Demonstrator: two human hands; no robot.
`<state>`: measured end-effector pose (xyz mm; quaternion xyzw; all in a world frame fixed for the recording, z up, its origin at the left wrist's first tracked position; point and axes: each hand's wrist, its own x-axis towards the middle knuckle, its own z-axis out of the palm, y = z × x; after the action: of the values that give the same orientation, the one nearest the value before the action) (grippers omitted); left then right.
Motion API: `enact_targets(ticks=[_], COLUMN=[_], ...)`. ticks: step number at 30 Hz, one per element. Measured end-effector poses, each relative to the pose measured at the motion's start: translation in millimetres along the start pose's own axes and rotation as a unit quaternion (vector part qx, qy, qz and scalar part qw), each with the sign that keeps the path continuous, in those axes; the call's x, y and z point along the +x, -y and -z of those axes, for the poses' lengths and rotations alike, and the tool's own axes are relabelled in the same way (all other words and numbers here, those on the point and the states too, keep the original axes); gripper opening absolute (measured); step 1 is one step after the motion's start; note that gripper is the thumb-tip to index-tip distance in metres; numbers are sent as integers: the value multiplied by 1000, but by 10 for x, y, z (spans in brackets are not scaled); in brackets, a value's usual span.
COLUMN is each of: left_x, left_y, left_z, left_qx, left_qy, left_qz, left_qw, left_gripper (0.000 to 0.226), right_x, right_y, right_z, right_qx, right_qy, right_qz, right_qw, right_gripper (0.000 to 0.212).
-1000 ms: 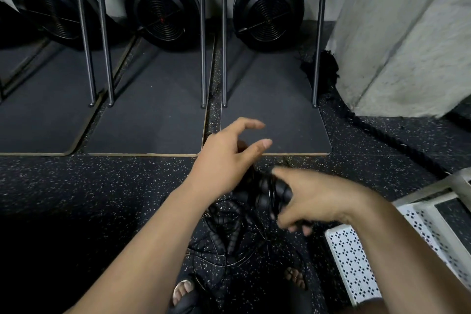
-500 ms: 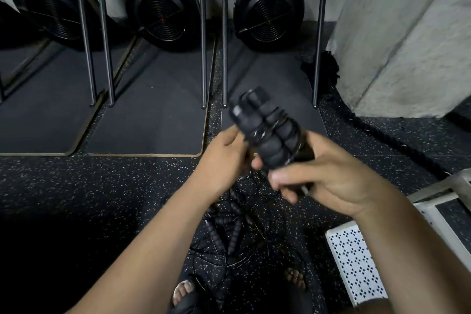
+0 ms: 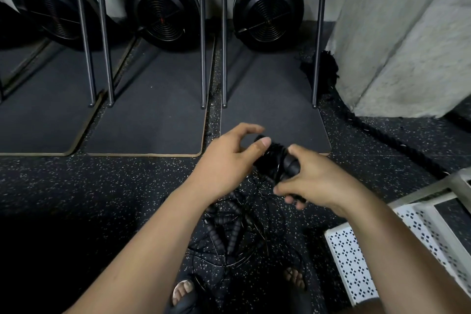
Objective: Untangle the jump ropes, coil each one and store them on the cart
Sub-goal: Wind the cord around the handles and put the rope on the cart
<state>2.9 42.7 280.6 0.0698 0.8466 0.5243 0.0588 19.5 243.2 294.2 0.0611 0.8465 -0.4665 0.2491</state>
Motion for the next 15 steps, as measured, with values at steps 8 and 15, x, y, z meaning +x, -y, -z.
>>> enact_targets(ticks=[8, 15], left_x=[-7, -73], left_y=[31, -20], left_z=[20, 51], left_qx=[18, -72], left_qy=[85, 128], left_qz=[-35, -71], left_qw=[996, 987], left_gripper=[28, 35], right_x=[-166, -303], right_y=[73, 200], right_z=[-22, 67], right_qx=[-117, 73], right_qy=[271, 397], right_qz=[2, 103], right_qw=[955, 909], right_gripper=[43, 57])
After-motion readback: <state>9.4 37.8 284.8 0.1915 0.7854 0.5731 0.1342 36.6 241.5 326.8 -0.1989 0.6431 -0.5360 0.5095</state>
